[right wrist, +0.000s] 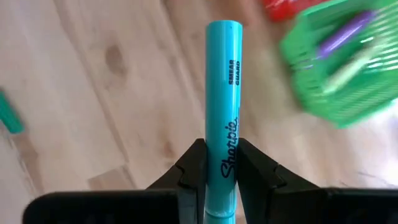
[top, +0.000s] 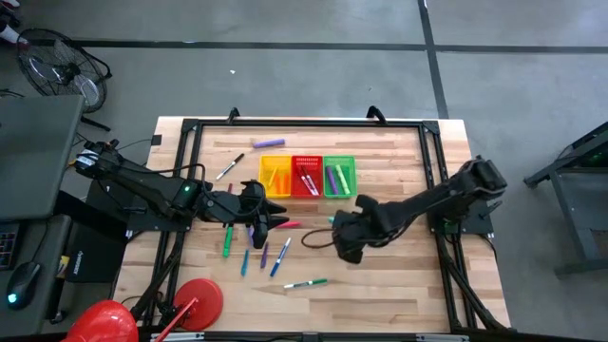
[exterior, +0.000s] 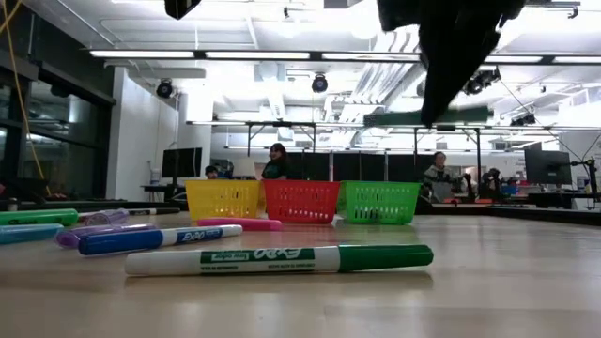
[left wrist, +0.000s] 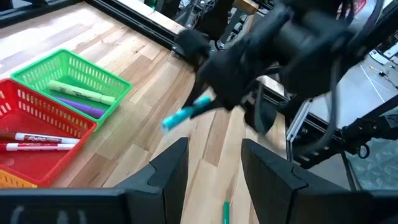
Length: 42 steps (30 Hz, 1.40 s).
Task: Pick & Place Markers
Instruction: Put the blue highlighter into the green bin
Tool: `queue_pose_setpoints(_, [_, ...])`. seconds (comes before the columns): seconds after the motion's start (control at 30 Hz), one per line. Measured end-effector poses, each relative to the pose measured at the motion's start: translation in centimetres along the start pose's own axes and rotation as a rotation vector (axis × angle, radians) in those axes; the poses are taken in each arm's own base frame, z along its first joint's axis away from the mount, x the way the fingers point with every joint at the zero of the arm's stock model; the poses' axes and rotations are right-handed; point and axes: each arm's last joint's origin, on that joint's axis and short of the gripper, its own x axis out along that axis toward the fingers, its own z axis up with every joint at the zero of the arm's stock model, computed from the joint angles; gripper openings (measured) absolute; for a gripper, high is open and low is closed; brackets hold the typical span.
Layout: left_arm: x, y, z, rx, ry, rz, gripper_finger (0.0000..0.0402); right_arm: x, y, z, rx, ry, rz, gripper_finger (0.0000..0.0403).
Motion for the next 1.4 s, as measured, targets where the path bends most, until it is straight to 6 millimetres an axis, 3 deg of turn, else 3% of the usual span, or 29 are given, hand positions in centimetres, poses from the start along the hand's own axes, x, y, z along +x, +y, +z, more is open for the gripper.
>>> queue_pose_setpoints(0.27, [0.1,0.9,0.8,-0.01,-0.05,0.066,0.0147,-3.8,-4.5,-0.1,-0.038,-0.089,-0.099,0.0056])
queue_pose_setpoints(0.57, [1.5,4.9,3.5,-0.077,-0.07,0.129,0.0147,-3.2,-10.3,-1.5,0.121,-0.187,-0.046,0.0055])
queue_pose_setpoints(0.77, [1.9,7.5,5.1,-0.094,-0.079,0.159,0.0147,-1.7,-12.6,-1.6,0.292,-0.285,0.097,0.0057])
queue_pose_setpoints(1.0, [2.0,9.3,6.6,-0.077,-0.127,0.163,0.0147,1.4,-14.2,-0.6,0.547,-0.386,0.247,0.0071])
queue_pose_setpoints(1.17, [2.0,10.0,7.3,-0.045,-0.145,0.129,0.0147,3.7,-15.9,-0.1,0.724,-0.401,0.205,0.0056])
queue_pose_setpoints(1.4, [1.9,11.2,8.0,-0.03,-0.159,0.135,0.0147,6.7,-17.4,1.1,0.934,-0.396,0.255,0.0072])
